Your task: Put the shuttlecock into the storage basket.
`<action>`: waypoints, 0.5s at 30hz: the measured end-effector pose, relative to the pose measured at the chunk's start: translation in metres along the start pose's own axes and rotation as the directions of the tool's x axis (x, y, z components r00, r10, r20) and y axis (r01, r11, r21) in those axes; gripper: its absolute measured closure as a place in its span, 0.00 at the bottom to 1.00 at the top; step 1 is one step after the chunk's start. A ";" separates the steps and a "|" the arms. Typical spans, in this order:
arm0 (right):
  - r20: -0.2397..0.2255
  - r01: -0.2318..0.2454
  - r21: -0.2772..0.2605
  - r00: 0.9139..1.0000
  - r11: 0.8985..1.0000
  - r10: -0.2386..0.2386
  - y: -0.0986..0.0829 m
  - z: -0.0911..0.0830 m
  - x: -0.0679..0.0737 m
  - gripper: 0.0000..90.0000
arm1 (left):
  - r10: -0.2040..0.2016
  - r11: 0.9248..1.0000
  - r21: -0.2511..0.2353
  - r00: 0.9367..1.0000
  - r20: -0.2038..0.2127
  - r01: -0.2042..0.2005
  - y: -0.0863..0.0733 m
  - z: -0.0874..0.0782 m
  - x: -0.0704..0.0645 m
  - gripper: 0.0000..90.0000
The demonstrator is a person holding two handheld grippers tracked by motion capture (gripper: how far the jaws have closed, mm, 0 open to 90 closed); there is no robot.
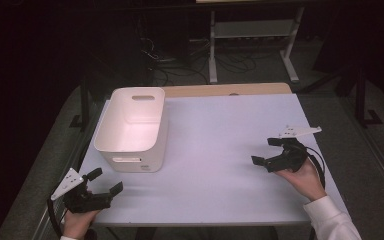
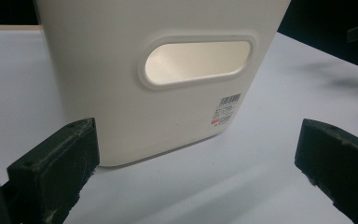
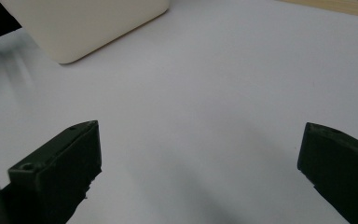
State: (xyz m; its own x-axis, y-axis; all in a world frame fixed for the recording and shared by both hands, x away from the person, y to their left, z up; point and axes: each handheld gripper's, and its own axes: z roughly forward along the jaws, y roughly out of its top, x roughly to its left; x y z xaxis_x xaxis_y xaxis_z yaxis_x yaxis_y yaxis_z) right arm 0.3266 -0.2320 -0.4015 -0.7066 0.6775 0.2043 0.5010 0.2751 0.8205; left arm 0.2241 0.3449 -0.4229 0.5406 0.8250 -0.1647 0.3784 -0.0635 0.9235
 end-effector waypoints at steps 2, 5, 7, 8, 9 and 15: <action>0.006 0.003 -0.010 1.000 1.000 -0.003 -0.002 -0.002 0.000 0.00 | 0.003 1.000 -0.001 1.000 0.002 -0.003 0.000 0.000 0.000 0.00; 0.014 0.005 -0.021 1.000 1.000 -0.004 -0.007 -0.004 0.000 0.00 | -0.001 1.000 0.000 1.000 0.003 0.001 0.000 0.000 0.000 0.00; 0.023 -0.002 -0.022 1.000 1.000 0.002 -0.010 -0.004 0.000 0.00 | 0.002 1.000 0.000 1.000 0.003 -0.002 0.000 0.000 0.000 0.00; 0.029 0.000 -0.023 1.000 1.000 0.001 -0.011 -0.004 -0.001 0.00 | 0.003 1.000 0.000 1.000 0.003 -0.003 0.000 0.000 0.000 0.00; 0.032 -0.005 -0.021 0.999 1.000 0.006 -0.013 -0.004 -0.001 0.00 | 0.003 1.000 0.001 1.000 0.003 -0.003 0.000 0.000 0.000 0.00; 0.039 -0.002 -0.024 0.999 1.000 0.003 -0.022 -0.008 -0.003 0.00 | 0.001 1.000 0.001 1.000 0.004 -0.001 0.000 0.000 0.000 0.00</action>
State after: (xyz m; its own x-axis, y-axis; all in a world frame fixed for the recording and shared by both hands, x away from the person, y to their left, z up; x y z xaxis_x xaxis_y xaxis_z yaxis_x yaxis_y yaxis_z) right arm 0.3133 -0.2455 -0.4162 -0.6851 0.7044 0.1855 0.4903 0.2576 0.8326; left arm 0.2241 0.3450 -0.4229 0.5437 0.8228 -0.1656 0.3788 -0.0645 0.9232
